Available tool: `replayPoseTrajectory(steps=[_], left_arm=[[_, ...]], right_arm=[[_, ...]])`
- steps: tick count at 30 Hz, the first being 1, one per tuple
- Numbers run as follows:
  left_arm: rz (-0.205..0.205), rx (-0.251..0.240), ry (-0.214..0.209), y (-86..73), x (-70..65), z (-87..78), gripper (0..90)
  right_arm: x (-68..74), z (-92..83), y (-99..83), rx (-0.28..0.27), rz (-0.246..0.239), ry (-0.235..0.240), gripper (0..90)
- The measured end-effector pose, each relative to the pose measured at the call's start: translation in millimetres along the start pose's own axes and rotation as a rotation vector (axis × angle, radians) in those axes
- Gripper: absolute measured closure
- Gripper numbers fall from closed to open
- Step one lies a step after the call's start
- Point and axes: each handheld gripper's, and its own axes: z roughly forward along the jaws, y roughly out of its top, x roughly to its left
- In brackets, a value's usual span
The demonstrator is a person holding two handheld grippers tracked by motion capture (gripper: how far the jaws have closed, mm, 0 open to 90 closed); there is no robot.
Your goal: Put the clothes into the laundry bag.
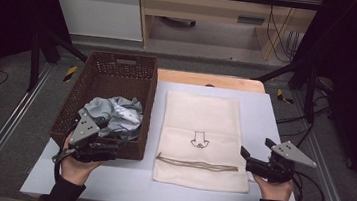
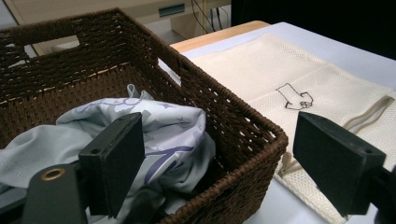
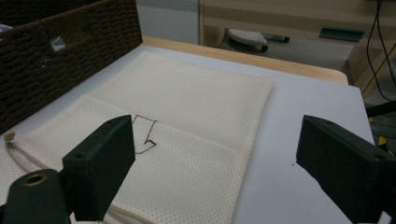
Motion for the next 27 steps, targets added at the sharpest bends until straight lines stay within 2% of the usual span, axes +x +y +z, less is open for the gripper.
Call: replayPoseTrajectory(steps=[7, 11, 15, 19, 27], left_arm=[[0.025, -0.008, -0.008, 1.9, -12.4, 2.7, 18.2], [0.046, -0.016, -0.026, 3.7, -23.8, 5.8, 19.2], [0.047, -0.027, -0.045, 5.8, -32.5, 8.0, 21.3], [0.068, -0.029, -0.073, 7.1, -49.2, 13.3, 23.3], [0.101, -0.026, -0.133, 8.0, -79.2, 27.4, 28.8]], right_arm=[[4.3, -1.5, 2.8, -0.006, -0.012, 0.021, 12.8], [10.0, -1.1, 5.7, -0.004, -0.020, 0.038, 13.6], [15.2, -0.6, 7.9, -0.004, -0.028, 0.049, 14.6], [23.3, 3.0, 9.4, 0.008, -0.041, 0.078, 17.0], [35.6, 11.4, 8.8, 0.031, -0.058, 0.103, 18.6]])
